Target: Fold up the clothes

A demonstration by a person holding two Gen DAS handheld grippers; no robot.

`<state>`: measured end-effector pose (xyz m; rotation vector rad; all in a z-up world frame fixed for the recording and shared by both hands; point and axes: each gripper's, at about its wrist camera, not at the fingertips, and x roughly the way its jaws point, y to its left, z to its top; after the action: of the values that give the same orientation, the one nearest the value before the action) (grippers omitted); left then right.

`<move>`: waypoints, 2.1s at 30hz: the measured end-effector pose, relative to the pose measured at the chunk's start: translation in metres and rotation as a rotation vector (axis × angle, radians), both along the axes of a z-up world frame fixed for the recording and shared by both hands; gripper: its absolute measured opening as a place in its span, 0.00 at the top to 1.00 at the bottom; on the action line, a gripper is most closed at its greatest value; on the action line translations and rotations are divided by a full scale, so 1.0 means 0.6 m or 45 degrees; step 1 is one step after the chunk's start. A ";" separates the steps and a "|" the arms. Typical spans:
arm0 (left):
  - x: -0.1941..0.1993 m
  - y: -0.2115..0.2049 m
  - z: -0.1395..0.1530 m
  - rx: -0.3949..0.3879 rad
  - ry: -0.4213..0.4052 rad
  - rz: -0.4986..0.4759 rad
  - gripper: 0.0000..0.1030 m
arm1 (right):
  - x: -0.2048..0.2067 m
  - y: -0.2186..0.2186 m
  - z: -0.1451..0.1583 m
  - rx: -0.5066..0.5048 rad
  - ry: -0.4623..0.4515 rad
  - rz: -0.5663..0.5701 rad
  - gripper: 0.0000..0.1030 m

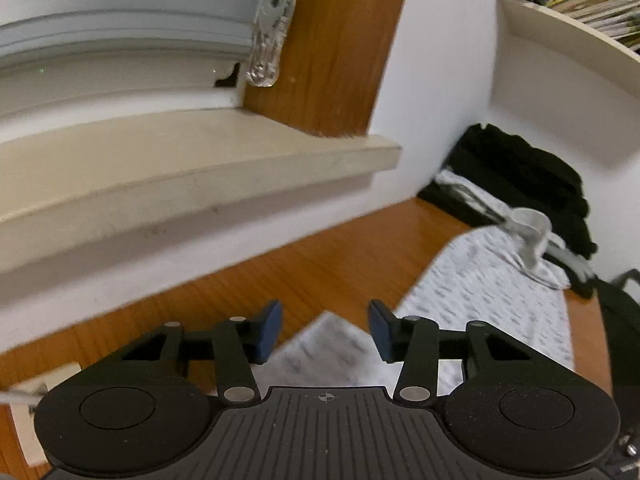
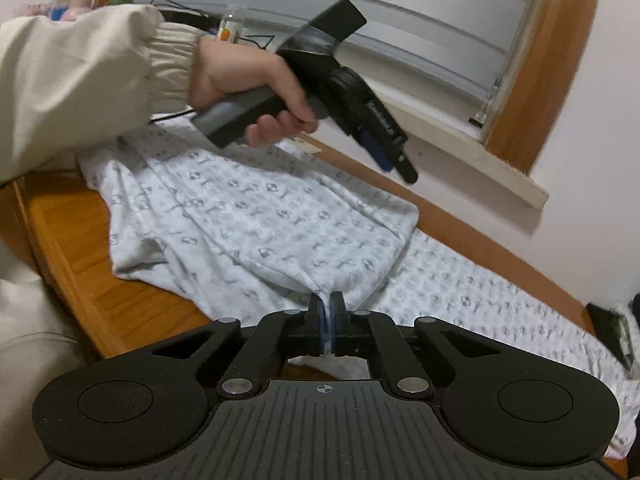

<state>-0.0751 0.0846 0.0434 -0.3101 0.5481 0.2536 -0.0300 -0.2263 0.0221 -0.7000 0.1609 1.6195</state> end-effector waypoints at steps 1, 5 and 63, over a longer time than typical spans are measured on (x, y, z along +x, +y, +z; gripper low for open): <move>0.006 0.004 -0.003 -0.006 0.015 -0.012 0.43 | 0.003 0.000 -0.003 0.000 0.007 -0.009 0.96; 0.034 0.012 -0.025 -0.033 0.118 -0.091 0.33 | 0.005 0.009 -0.019 -0.005 0.000 -0.020 0.94; -0.317 -0.040 -0.015 0.148 0.133 0.166 0.28 | 0.008 0.019 -0.002 0.124 0.449 0.051 0.59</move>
<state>-0.2651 0.0605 0.0344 -0.2208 0.6140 0.4282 -0.0254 -0.2149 0.0211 -0.3399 0.3225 1.7673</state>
